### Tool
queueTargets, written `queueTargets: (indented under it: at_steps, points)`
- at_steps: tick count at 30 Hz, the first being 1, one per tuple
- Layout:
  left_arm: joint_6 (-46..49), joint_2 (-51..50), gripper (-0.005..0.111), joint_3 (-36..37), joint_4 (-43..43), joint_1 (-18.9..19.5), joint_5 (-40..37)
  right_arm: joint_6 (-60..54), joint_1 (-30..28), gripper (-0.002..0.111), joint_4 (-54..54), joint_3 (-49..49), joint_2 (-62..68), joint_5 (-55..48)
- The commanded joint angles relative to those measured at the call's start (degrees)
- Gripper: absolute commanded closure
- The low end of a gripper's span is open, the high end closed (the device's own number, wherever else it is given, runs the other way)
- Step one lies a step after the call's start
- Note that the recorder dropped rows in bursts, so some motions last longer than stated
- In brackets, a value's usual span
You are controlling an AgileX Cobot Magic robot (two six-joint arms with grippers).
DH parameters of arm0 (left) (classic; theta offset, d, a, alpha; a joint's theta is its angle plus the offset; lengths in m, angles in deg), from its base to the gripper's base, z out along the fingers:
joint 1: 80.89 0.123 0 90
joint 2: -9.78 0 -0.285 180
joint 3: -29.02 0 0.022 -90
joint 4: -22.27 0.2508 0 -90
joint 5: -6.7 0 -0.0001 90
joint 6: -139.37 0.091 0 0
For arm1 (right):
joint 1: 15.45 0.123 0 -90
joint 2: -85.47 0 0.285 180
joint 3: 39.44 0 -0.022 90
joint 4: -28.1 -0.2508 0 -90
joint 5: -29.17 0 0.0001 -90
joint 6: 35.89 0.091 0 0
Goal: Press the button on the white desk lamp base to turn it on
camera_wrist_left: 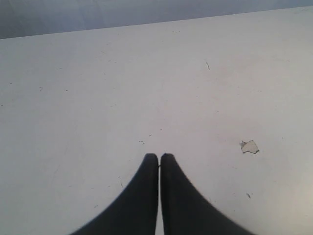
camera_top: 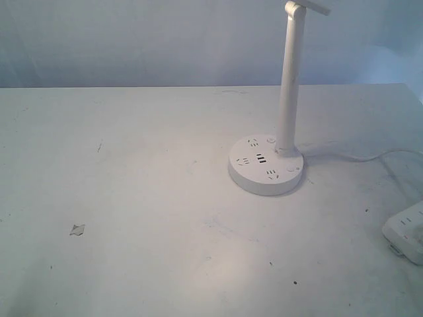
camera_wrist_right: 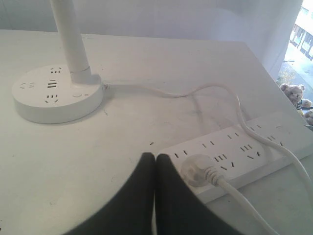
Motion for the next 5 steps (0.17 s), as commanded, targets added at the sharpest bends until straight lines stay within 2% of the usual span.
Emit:
queueTargets:
  at_steps: [1,5]
  points:
    - [-0.12,0.27,0.106,-0.16,-0.43,0.02,0.37,0.25,0.26,0.108,-0.39,-0.30,-0.36,0.15]
    - [-0.12,0.27,0.106,-0.16,-0.43,0.02,0.37,0.25,0.26,0.108,-0.39,-0.30,-0.36,0.15]
